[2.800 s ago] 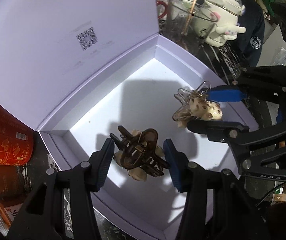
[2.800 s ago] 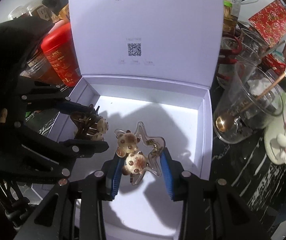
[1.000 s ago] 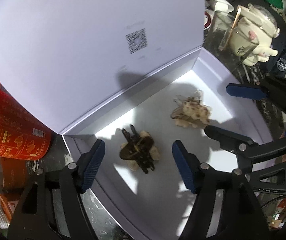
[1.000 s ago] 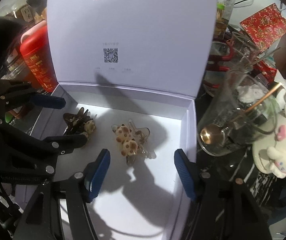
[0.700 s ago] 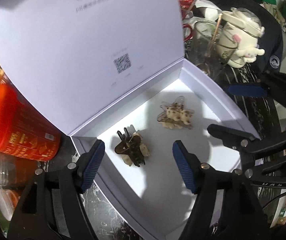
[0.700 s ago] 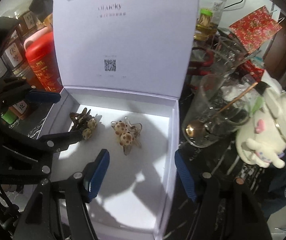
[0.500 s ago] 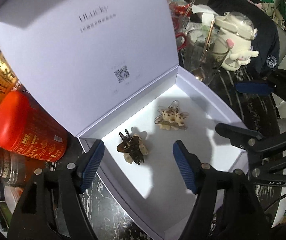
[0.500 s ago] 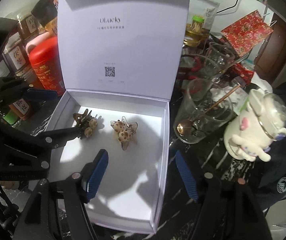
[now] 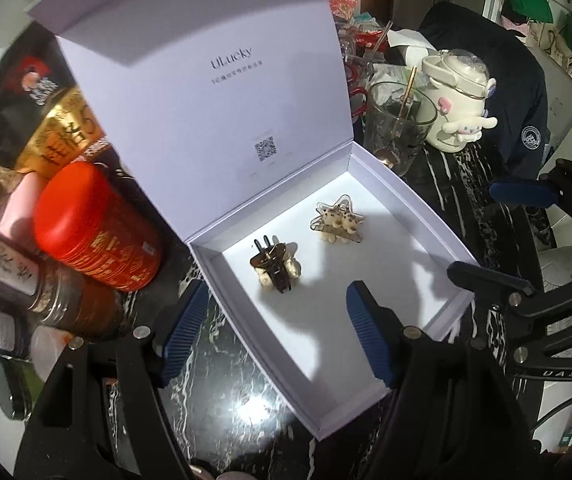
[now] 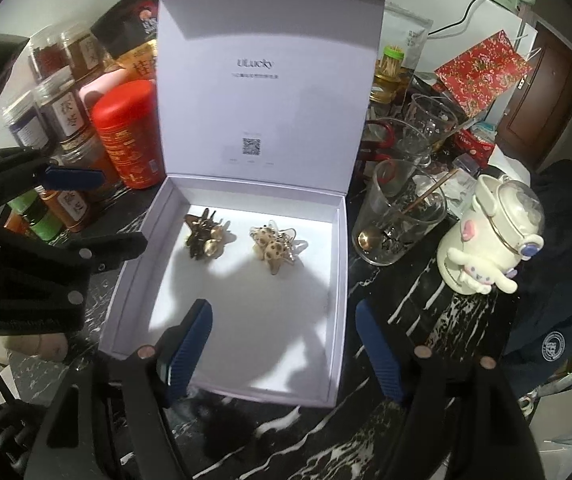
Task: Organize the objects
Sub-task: 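Withdraw both tools from the box toward the stacked cosmetic jars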
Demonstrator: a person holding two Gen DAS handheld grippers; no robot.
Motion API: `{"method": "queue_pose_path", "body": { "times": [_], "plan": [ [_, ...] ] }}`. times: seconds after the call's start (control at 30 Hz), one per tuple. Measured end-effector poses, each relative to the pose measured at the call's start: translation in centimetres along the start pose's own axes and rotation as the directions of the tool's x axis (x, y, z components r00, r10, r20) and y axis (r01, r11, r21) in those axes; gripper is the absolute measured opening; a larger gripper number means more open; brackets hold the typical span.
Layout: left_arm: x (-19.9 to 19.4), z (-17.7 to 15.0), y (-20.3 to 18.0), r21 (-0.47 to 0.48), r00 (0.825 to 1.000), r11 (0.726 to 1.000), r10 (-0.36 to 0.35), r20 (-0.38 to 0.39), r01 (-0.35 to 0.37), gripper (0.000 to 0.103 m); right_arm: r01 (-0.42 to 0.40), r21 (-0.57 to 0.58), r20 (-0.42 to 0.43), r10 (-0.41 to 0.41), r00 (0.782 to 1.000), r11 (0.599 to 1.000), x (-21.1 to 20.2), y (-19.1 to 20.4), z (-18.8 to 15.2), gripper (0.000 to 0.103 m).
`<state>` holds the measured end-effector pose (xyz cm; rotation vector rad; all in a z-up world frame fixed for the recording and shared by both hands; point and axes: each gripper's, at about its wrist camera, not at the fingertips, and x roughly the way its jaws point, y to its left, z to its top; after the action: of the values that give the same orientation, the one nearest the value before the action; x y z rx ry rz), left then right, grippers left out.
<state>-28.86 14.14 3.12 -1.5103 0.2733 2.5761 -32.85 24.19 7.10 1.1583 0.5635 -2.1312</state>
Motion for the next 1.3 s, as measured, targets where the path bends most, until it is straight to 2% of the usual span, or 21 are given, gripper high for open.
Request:
{"method": "queue_pose_path", "body": {
  "times": [0.13, 0.67, 1.3],
  "plan": [
    [-1.7, -0.8, 0.4, -0.019, 1.000, 0.999, -0.029, -0.001, 0.029, 0.071, 0.007, -0.001, 0.012, -0.007, 1.000, 1.000, -1.5, 0.8, -0.4, 0.077],
    [-8.4, -4.7, -0.1, -0.012, 0.998, 0.999, -0.039, 0.055, 0.040, 0.071, 0.037, -0.008, 0.047, -0.037, 0.998, 0.999, -7.2, 4.5, -3.9, 0.081],
    [-11.7, -10.1, -1.2, -0.044, 0.998, 0.999, -0.028, 0.058, 0.031, 0.071, 0.018, 0.001, 0.018, -0.018, 1.000, 1.000, -8.8, 7.7, -8.6, 0.081]
  ]
}}
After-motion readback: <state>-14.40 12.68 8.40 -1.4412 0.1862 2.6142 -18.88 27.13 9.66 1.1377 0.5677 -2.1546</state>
